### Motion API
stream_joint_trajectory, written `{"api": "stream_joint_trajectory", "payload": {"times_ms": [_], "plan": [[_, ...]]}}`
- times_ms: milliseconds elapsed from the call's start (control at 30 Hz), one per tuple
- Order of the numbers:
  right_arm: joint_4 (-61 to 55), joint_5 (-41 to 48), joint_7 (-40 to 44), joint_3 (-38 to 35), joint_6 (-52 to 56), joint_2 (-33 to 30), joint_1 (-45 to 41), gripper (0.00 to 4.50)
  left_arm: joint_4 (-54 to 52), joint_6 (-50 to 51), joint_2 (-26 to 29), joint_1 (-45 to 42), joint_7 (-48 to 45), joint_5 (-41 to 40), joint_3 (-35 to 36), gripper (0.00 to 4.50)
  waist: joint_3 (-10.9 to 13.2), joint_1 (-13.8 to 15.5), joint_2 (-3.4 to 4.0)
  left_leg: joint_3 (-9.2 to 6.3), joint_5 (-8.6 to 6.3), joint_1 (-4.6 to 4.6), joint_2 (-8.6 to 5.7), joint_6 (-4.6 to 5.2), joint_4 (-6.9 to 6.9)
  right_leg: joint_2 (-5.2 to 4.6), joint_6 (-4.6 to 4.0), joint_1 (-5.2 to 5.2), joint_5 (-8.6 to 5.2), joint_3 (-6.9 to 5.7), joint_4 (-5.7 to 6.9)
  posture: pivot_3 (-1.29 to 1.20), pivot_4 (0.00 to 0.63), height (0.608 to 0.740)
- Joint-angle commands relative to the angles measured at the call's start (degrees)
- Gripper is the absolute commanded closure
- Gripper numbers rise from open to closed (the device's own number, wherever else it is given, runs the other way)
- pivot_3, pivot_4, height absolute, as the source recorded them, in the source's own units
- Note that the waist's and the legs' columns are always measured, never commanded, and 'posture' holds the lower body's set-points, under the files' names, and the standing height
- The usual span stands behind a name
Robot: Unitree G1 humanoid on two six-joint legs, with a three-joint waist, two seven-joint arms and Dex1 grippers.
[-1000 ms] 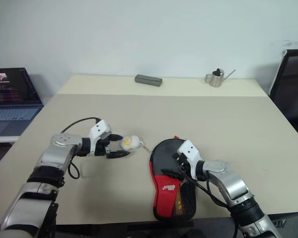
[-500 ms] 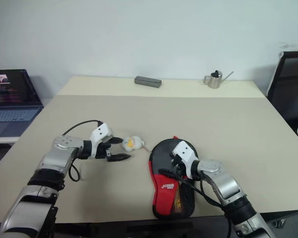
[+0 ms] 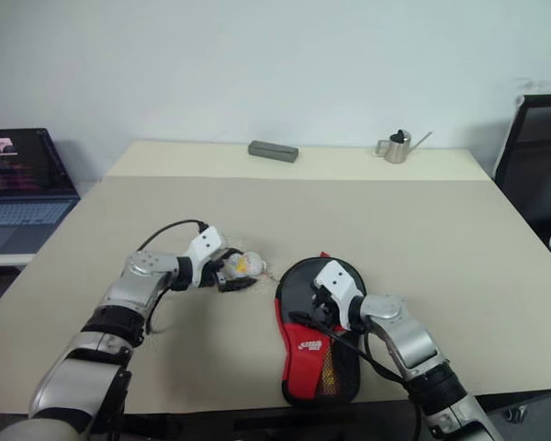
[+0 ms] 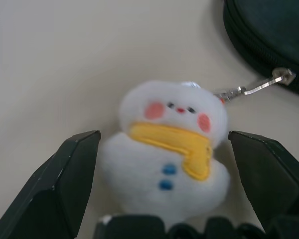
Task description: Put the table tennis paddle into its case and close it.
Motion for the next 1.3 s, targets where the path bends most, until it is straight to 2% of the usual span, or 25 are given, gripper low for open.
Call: {"api": "stream_joint_trajectory", "payload": {"times_ms": [33, 100, 267, 400, 467, 633, 900, 1300], "plan": [[-0.2, 0.0, -0.1, -0.1, 0.7, 0.2, 0.3, 0.0, 2.6, -1.6, -0.5, -2.4, 1.0, 1.1, -0.5, 0.28, 0.0, 0.0, 0.01, 0.0, 0.0, 0.0, 0.0, 0.0, 0.0, 0.0, 0.0, 0.01, 0.0, -0.01, 0.0, 0.0, 0.15, 0.74], [-0.4, -0.1, -0.3, -0.2, 0.6, 0.3, 0.3, 0.0, 4.4, -2.5, -0.9, -3.0, 1.6, 1.6, -0.7, 0.63, 0.0, 0.0, 0.03, 0.0, 0.0, 0.01, -0.01, 0.0, 0.01, 0.0, 0.01, 0.02, 0.0, 0.0, 0.0, 0.0, 0.15, 0.74], [-0.9, -0.4, -1.4, -0.3, 0.5, 0.9, 0.5, 0.0, 5.8, -3.5, -1.3, -3.5, 0.5, 1.6, -0.5, 2.42, -0.1, 0.0, 0.03, -0.02, 0.0, 0.02, 0.0, 0.0, 0.02, 0.0, 0.01, 0.04, 0.0, -0.02, 0.02, 0.0, 0.15, 0.74], [-0.1, -1.3, -3.3, -0.4, 0.1, 1.7, 0.2, 0.0, 5.7, -3.8, -1.5, -3.5, -0.6, 1.5, -0.5, 3.65, -0.1, 0.0, 0.03, -0.05, 0.0, 0.03, 0.0, 0.0, 0.02, 0.04, 0.02, 0.03, 0.01, 0.0, 0.03, 0.0, 0.15, 0.74], [0.4, -1.7, -4.2, -0.4, 0.5, 2.4, 0.0, 0.0, 4.8, -3.4, -1.7, -3.4, -1.5, 1.2, -0.6, 3.98, -0.1, 0.0, 0.03, -0.05, 0.0, 0.03, -0.01, 0.0, 0.02, 0.04, 0.02, 0.03, 0.01, 0.0, 0.03, 0.0, 0.15, 0.74], [3.0, -4.3, -5.8, 1.4, 1.6, 3.4, -0.4, 0.0, 2.0, -2.3, -2.3, -3.3, -2.6, 0.9, -0.9, 4.0, -0.1, 0.0, 0.05, -0.04, 0.0, 0.01, -0.03, 0.0, 0.02, 0.03, 0.02, 0.02, 0.01, 0.02, 0.01, 0.0, 0.15, 0.74], [4.1, -6.6, -7.5, 3.1, 1.1, 4.7, 1.0, 0.0, 3.6, -1.7, -5.1, -7.4, -1.1, 1.8, -1.8, 4.0, -0.3, 0.0, 0.06, -0.07, 0.0, 0.02, -0.03, 0.0, 0.05, 0.04, 0.02, 0.05, 0.01, -0.01, 0.02, 0.0, 0.15, 0.74], [3.3, -6.9, -11.4, 3.3, 6.0, 6.9, 3.1, 0.0, 16.9, -8.6, -12.3, -15.7, 5.8, 8.4, -5.5, 4.0, -0.6, -0.2, 0.1, -0.07, -0.01, 0.04, -0.05, 0.01, 0.03, 0.1, 0.04, 0.05, 0.0, 0.0, 0.01, 0.0, 0.15, 0.74]]}}
